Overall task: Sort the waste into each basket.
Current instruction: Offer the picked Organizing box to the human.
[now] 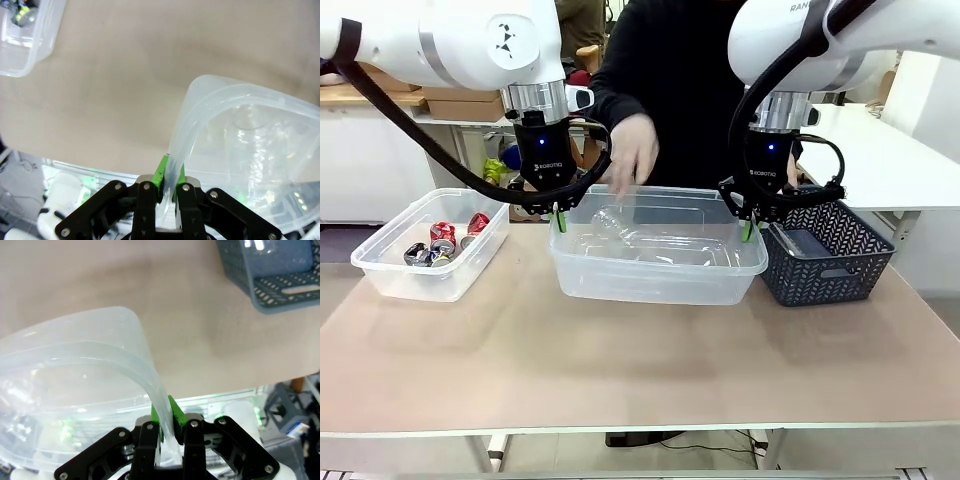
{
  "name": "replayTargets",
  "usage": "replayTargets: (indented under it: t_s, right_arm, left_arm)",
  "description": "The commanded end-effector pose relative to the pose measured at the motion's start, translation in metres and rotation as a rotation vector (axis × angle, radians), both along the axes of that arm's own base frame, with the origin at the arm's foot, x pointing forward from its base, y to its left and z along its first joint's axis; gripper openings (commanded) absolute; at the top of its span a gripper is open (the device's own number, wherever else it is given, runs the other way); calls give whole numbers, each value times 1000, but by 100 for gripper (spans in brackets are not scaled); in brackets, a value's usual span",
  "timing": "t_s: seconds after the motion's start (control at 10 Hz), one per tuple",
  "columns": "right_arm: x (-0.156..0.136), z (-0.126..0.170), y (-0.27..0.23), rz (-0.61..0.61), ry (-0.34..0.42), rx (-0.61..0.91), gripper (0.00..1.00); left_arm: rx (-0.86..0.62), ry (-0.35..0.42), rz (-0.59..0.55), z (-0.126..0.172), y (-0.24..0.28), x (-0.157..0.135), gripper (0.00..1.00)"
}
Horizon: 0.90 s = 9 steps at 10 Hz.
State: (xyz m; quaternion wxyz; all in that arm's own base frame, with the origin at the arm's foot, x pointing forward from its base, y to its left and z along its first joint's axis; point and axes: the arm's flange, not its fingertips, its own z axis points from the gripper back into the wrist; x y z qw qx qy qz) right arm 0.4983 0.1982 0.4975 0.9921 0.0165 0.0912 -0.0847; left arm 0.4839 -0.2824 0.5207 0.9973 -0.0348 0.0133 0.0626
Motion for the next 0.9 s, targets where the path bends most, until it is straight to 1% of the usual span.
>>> replayTargets:
  t_s: [0.0,0.8]
  right_arm:
    - [-1,-2,-5,-7,21,3,5]
    - [-1,-2,-5,-7,21,3,5]
  left_arm:
    - [1,-21,41,3,7,-1,0]
    - [1,-21,41,3,7,-1,0]
